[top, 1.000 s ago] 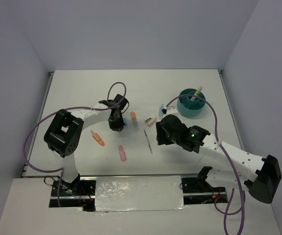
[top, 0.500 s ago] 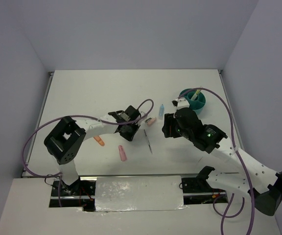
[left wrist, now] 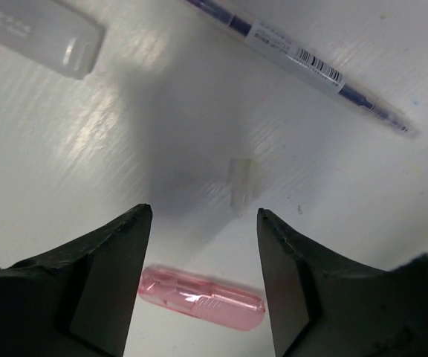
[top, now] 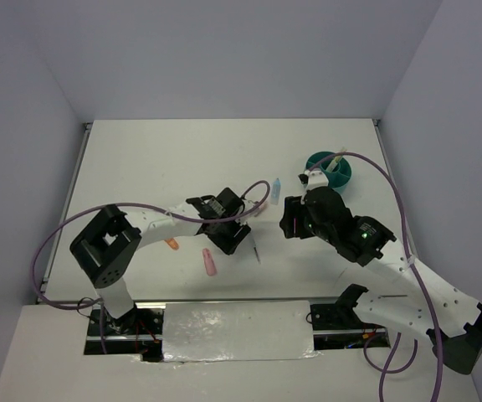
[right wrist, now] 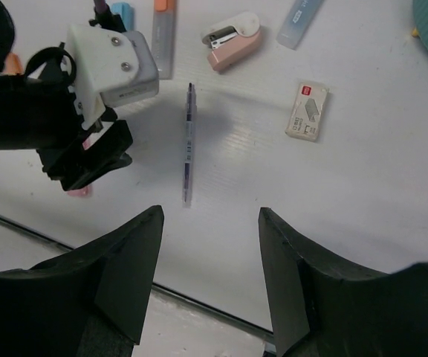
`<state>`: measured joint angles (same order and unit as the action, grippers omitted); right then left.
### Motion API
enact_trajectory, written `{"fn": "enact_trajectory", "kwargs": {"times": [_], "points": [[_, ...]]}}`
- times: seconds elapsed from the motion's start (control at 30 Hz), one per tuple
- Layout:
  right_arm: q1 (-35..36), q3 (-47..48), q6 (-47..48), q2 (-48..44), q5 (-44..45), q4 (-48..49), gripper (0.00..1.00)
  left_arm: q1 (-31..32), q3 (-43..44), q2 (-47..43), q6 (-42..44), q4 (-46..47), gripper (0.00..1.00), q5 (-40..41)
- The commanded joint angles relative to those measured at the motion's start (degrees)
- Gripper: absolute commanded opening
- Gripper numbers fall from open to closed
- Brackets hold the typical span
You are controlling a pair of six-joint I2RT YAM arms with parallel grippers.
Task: Sort the stationery into containers
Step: Move the pen cap to the center of the board, then pick up the pen cap from the center of the board.
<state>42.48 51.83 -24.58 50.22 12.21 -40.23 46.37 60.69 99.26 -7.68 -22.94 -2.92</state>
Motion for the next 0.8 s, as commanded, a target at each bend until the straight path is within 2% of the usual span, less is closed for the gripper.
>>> {"fn": "enact_trajectory", "kwargs": {"times": [0.0, 0.07, 0.13, 0.2, 0.27, 0.3, 0.37, 0.4, 0.43, 0.47, 0.57, 0.67, 0.77], "points": [[-0.3, 2.1, 0.1, -0.8, 0.3, -1.3, 0.62, 0.0, 1.7, -5.5, -0.7, -0.9, 0.72, 2.6], [-0.4, 2.5, 0.1, -0.9, 0.3, -1.4, 0.62, 0.0, 2.9, -7.0, -1.5, -1.7, 0.74, 2.6], [-0.3, 2.8, 0.1, -1.0, 0.3, -1.6, 0.62, 0.0, 5.4, -8.7, -4.2, -2.3, 0.76, 6.1], [-0.4, 3.1, -0.2, -1.2, 0.8, -1.9, 0.62, 0.1, 7.9, -10.7, -9.7, -3.6, 0.79, 8.4], [-0.5, 3.6, -0.6, -1.5, 1.7, -2.5, 0.63, 0.0, 9.4, -11.5, -15.5, -5.1, 0.86, 12.3], [-0.6, 3.8, -1.0, -1.7, 3.5, -2.8, 0.63, 0.3, 11.1, -11.9, -23.2, -8.8, 0.91, 14.4], [-1.3, 4.8, -3.5, -2.0, 6.2, -5.0, 0.68, 0.3, 13.0, -11.5, -34.4, -15.8, 0.95, 20.3], [-1.6, 5.0, -4.3, -2.1, 8.3, -5.6, 0.69, 0.4, 14.6, -10.2, -45.3, -19.7, 0.99, 20.9], [-2.0, 5.5, -5.6, -2.4, 8.9, -6.5, 0.7, 0.6, 15.0, -9.6, -50.6, -26.7, 0.99, 21.1], [-2.7, 5.6, -6.4, -2.7, 9.4, -6.8, 0.72, 2.0, 14.9, -9.2, -59.4, -28.6, 0.99, 20.5], [-5.2, 5.6, -7.0, -3.0, 8.9, -6.4, 0.74, 7.6, 17.4, -8.0, -76.4, -37.2, 0.99, 22.5], [-6.9, 5.6, -6.1, -2.5, 4.9, -5.4, 0.74, 10.7, 20.6, -5.2, -85.3, -40.9, 0.99, 23.4], [-7.4, 5.1, -5.2, -1.9, 2.2, -4.2, 0.74, 11.5, 23.1, -1.6, -88.2, -39.8, 0.98, 21.0]]}}
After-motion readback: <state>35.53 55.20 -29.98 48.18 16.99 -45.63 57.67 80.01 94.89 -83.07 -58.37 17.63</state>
